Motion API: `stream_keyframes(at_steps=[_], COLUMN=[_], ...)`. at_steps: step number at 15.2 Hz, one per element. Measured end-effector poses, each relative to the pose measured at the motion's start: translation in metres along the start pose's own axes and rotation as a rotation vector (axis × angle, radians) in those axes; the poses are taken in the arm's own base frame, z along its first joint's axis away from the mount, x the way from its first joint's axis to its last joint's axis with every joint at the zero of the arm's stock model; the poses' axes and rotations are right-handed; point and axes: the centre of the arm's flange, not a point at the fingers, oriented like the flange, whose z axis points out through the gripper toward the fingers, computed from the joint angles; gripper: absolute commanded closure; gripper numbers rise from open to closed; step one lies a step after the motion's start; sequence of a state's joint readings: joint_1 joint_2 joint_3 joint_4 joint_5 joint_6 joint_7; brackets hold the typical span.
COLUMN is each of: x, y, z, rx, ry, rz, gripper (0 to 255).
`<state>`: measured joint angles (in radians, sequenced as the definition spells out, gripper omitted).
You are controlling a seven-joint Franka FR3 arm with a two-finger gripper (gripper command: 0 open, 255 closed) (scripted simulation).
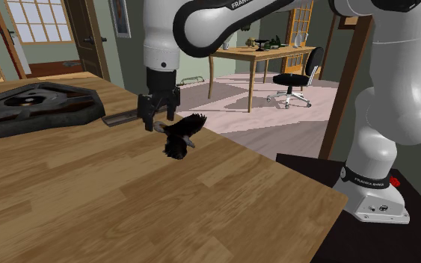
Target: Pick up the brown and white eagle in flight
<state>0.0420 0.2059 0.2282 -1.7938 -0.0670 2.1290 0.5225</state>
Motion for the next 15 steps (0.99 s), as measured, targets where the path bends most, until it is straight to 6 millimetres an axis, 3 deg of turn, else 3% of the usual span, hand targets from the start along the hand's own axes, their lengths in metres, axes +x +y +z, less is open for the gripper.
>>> stream_keyframes(at_steps=[2,3,15], x=[-0.0022,-0.0021,-0.0011], y=[0.0001,0.0000,-0.0001], z=[0.0089,0.0114,0.0084], rx=[0.000,0.000,0.000], ry=[0.000,0.000,0.000], rz=[0.000,0.000,0.000], gripper=[0,255,255])
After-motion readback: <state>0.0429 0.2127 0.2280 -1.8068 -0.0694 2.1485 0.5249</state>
